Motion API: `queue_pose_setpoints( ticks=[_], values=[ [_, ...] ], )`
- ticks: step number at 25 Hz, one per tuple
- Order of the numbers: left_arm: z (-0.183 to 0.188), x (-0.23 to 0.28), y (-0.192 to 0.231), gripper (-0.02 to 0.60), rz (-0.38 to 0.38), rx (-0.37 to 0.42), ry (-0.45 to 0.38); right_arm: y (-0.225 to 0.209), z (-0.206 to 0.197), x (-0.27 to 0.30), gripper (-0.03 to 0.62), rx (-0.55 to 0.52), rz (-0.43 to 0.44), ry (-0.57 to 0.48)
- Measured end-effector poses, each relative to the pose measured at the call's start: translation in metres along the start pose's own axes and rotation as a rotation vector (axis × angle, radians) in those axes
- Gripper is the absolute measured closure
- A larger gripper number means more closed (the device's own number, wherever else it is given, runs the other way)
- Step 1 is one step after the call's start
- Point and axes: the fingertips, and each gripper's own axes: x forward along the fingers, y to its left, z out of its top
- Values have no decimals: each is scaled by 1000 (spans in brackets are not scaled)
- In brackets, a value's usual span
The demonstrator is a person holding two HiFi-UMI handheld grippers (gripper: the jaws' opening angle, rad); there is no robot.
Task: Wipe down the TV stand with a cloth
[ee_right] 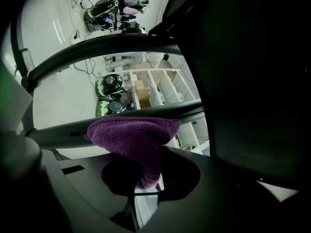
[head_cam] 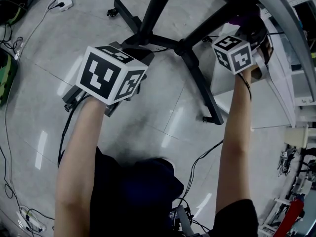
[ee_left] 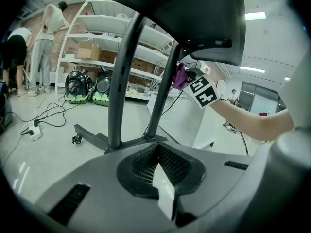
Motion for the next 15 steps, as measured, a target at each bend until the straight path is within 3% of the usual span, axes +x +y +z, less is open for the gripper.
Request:
queue_pose_setpoints(
  ticks=[15],
  values=[
    [3, -2, -3, 575, -11, 2, -6, 120, -28, -18, 519, -29, 196, 93]
  ],
)
